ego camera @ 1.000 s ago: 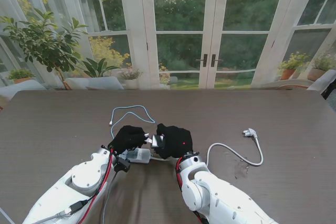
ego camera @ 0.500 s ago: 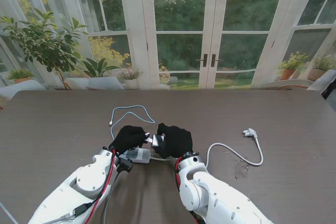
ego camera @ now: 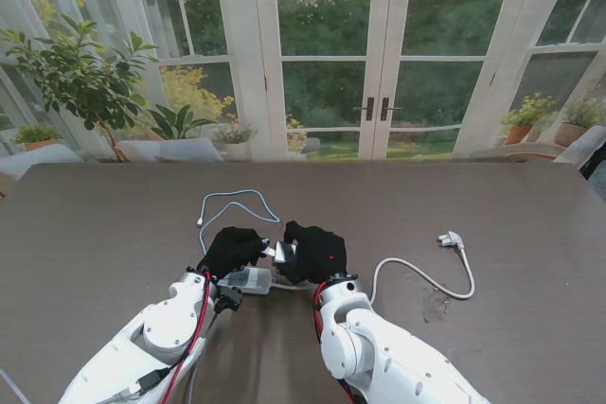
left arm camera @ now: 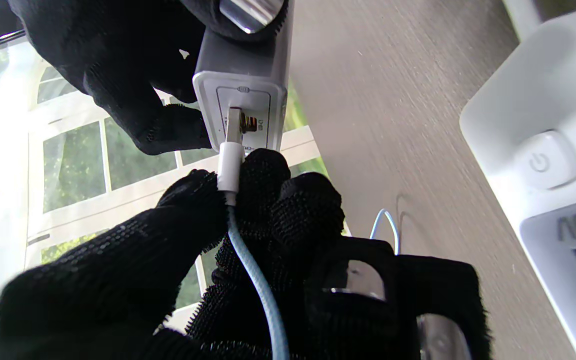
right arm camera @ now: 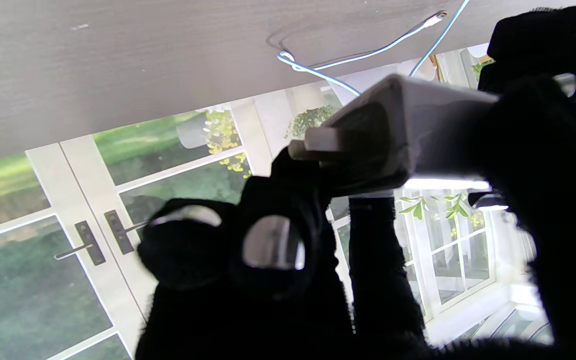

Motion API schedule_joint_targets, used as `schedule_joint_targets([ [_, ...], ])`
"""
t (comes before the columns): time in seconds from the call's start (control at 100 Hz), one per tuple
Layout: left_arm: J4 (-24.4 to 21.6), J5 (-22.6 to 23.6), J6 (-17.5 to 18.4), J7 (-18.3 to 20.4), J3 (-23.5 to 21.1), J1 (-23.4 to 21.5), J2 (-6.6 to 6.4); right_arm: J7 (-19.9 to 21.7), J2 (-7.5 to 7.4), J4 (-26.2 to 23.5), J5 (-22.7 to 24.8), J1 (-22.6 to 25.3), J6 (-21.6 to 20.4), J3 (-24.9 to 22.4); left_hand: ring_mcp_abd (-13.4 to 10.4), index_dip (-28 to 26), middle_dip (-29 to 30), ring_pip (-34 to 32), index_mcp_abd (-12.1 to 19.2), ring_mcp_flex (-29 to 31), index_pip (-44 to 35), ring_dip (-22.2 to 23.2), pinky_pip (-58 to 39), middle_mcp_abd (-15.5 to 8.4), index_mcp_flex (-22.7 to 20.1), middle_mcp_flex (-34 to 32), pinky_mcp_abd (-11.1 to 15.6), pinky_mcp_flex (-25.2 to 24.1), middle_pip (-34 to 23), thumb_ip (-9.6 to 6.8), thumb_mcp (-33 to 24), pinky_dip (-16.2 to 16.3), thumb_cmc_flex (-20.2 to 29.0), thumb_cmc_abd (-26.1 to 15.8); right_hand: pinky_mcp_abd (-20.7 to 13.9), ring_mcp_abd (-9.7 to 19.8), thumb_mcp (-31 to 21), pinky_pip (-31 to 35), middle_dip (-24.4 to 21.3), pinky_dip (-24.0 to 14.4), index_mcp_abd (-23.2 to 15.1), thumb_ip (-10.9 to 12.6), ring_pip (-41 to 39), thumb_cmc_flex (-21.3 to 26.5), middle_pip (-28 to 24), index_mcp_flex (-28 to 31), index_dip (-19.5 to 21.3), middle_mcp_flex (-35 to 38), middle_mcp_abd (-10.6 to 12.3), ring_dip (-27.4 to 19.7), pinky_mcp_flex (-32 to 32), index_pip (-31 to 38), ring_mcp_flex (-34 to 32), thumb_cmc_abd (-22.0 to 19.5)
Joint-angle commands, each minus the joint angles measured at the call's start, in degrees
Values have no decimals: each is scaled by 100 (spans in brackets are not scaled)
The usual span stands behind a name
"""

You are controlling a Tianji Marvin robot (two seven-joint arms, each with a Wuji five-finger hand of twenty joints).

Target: Set up the charging station

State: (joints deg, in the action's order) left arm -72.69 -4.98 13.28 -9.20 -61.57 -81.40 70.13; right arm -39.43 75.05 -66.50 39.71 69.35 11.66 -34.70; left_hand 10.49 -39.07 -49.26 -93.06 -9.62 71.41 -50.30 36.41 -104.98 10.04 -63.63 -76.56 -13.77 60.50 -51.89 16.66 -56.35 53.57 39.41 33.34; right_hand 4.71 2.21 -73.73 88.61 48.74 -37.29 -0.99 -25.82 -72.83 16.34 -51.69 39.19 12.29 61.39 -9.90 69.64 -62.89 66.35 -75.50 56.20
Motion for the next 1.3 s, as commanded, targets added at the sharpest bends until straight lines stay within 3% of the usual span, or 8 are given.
schedule_joint_targets([
  [0.0, -83, 41, -66, 96, 62, -93, 123, 57, 136, -168, 8, -14, -16, 21, -185, 102, 96, -559, -293, 138, -53, 75, -1499, 443, -471, -257, 1198, 361, -261, -306, -269, -45, 631, -5, -294, 88, -1106, 372, 138, -78, -781, 421, -302, 1070, -361, 660, 370, 623, 715, -2411, -172, 1801, -9, -720],
  [0.48, -79, 39, -48, -273, 86, -140, 221, 108, 149, -206, -38, -14, 99, 5, -221, 130, 146, -438, -339, 143, -37, 51, -1499, 457, -403, -257, 1220, 358, -234, -301, -211, -100, 730, 12, -279, 59, -1112, 425, 149, -85, -756, 423, -329, 1094, -340, 675, 384, 641, 682, -2397, -183, 1784, -8, -706],
  [0.6, -132, 27, -50, -218, 45, -175, 197, 144, 147, -168, -58, -31, 100, 6, -216, 133, 149, -431, -309, 142, -44, 54, -1499, 445, -401, -255, 1209, 357, -232, -299, -208, -105, 710, 5, -280, 43, -1113, 435, 156, -85, -756, 424, -334, 1100, -338, 675, 390, 647, 673, -2395, -183, 1780, -7, -703],
  [0.87, -233, -146, 28, 310, -45, -227, 65, 166, 176, -24, -112, -96, 102, 43, -160, 134, 161, -383, -205, 141, -41, 50, -1499, 392, -348, -245, 1094, 343, -163, -271, -192, -153, 678, -22, -276, 45, -1107, 436, 159, -81, -756, 424, -329, 1099, -330, 676, 393, 639, 674, -2396, -182, 1778, -6, -706],
  [1.29, -196, 78, -51, 28, -65, -216, 108, 170, 136, -53, -78, -67, 21, 13, -97, 166, 141, -352, -255, 141, -21, 59, -1499, 411, -325, -248, 1025, 338, -126, -265, -183, -187, 701, 1, -278, 64, -1108, 440, 171, -74, -755, 426, -329, 1093, -324, 676, 395, 638, 679, -2394, -182, 1776, -7, -708],
])
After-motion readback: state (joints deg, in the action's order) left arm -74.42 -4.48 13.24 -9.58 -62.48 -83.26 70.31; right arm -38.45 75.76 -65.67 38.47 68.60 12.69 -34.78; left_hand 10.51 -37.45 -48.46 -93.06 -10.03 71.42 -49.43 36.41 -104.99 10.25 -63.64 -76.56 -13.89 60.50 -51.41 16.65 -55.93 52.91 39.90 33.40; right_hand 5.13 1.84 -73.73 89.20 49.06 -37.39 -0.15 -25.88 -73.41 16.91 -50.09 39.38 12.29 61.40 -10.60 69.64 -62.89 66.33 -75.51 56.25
